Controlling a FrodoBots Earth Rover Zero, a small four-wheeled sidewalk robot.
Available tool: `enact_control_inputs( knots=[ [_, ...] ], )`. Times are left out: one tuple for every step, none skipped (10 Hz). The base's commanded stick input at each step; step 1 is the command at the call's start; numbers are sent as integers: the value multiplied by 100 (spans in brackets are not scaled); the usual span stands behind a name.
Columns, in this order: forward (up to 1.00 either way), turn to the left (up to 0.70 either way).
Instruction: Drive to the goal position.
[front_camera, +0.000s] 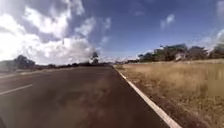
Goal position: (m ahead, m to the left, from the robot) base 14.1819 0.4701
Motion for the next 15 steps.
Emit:
enact_control_inputs(
  knots=[
    [70, 0],
    [70, 0],
    [70, 0],
    [70, 0],
    [70, 0],
    [70, 0],
    [70, 0],
    [70, 0],
    [70, 0],
    [70, 0],
    [70, 0],
    [70, 0],
    [70, 0],
    [70, 0],
    [70, -35]
  ],
)
